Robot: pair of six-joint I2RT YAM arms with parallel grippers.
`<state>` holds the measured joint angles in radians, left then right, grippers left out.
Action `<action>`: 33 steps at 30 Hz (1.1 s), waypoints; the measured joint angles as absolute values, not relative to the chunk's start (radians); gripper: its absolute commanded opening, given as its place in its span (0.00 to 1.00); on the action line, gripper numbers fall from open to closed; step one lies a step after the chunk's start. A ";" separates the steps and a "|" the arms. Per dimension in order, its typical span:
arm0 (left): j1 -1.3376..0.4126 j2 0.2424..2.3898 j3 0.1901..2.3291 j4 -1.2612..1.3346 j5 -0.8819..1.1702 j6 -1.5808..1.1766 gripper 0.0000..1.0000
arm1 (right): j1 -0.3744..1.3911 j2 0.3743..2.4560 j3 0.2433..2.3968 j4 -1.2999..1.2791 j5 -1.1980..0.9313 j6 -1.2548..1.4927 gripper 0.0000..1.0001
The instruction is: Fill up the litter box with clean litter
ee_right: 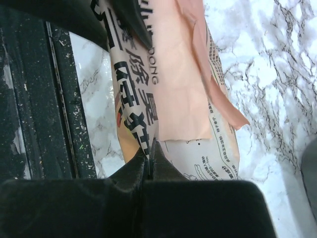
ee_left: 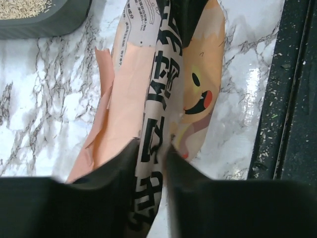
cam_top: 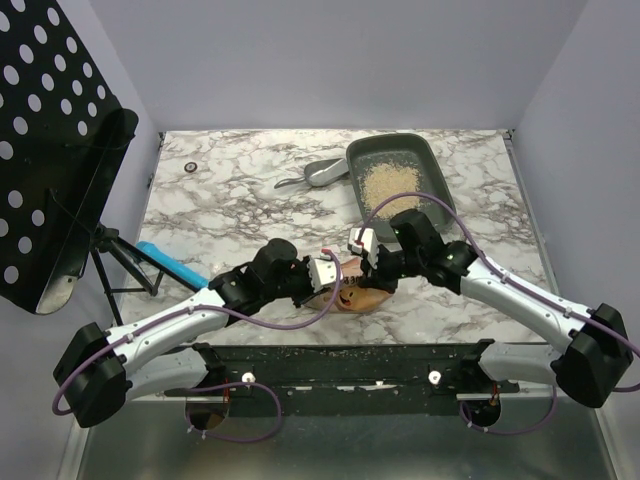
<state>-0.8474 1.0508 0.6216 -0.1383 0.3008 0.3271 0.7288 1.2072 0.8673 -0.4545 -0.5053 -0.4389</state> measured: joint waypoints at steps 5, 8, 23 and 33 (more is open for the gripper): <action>-0.855 1.047 0.609 -0.127 0.303 0.343 0.00 | 0.711 1.193 0.860 -0.461 -0.507 -0.419 0.00; -0.855 1.049 0.610 -0.122 0.301 0.345 0.00 | 0.711 1.183 0.853 -0.461 -0.510 -0.419 0.00; -0.824 0.818 0.597 -0.197 0.163 0.365 0.00 | 0.720 1.168 0.907 -0.363 -0.579 -0.415 0.00; -0.815 0.942 0.582 -0.212 0.125 0.283 0.00 | 0.691 1.339 0.902 -0.372 -0.564 -0.401 0.42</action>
